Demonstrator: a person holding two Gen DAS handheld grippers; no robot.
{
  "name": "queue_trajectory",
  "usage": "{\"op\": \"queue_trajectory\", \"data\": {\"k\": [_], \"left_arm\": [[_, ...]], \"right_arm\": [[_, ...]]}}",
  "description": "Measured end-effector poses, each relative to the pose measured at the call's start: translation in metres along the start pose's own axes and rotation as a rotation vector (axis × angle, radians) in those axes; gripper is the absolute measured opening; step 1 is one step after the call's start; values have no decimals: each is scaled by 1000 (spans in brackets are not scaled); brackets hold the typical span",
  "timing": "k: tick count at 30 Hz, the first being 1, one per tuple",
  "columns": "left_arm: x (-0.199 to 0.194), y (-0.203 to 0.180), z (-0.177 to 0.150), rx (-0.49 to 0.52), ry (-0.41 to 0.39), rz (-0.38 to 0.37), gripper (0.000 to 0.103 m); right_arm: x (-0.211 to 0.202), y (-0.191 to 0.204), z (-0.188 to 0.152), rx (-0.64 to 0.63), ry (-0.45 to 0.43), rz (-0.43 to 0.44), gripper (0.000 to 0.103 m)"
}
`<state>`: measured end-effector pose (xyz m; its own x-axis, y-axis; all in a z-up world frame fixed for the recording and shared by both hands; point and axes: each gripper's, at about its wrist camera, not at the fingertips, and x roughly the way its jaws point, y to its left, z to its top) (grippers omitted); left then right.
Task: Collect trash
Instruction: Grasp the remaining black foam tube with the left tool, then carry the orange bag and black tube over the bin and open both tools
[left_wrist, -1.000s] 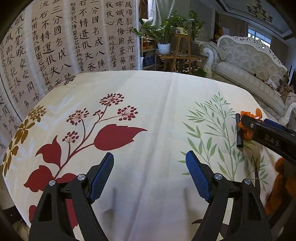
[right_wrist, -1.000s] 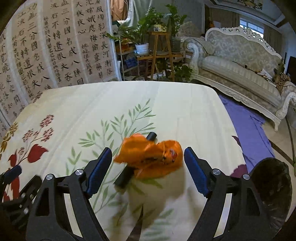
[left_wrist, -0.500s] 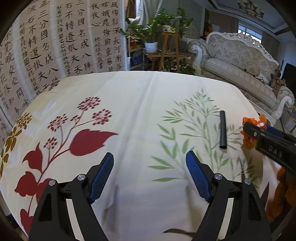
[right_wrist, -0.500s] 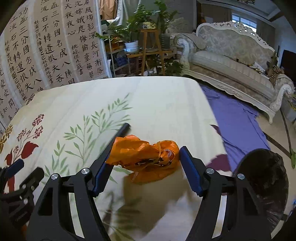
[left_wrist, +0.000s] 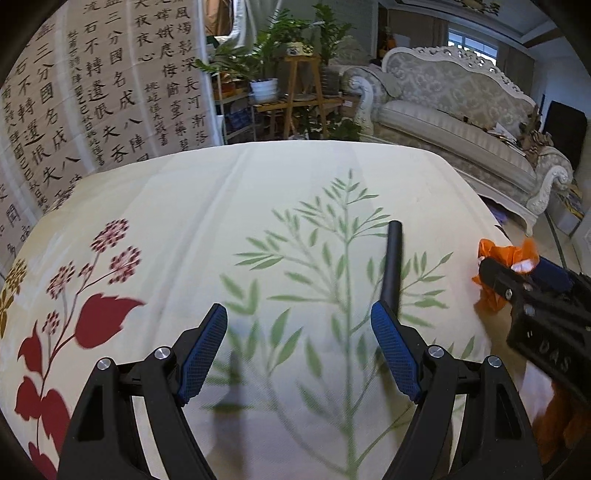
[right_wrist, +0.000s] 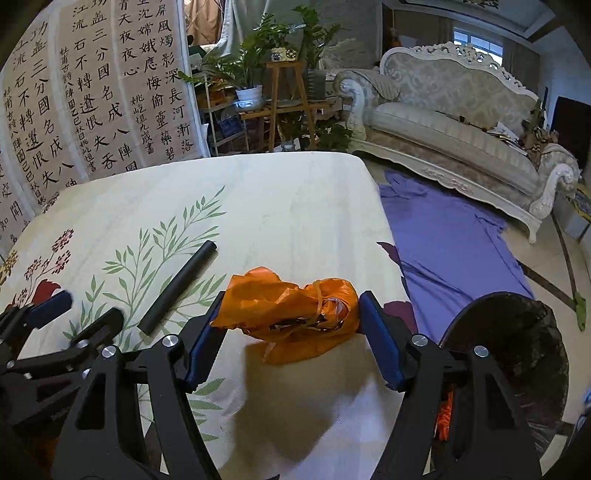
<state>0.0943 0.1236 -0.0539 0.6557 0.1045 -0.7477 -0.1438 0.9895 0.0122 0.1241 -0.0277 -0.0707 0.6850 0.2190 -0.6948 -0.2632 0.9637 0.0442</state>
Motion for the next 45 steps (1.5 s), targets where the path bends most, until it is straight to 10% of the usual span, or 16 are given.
{"op": "queue_trajectory", "data": {"k": [24, 34, 39, 45], "left_arm": [[13, -18, 9, 55, 26, -46, 68], [24, -36, 17, 100, 45, -69, 43], [23, -39, 16, 119, 35, -77, 14], [21, -39, 15, 117, 33, -87, 14]], "right_arm": [[-11, -25, 3, 34, -24, -28, 68], [-17, -40, 1, 54, -29, -48, 68], [-18, -41, 0, 60, -27, -47, 68], [-20, -41, -2, 61, -28, -46, 68]]}}
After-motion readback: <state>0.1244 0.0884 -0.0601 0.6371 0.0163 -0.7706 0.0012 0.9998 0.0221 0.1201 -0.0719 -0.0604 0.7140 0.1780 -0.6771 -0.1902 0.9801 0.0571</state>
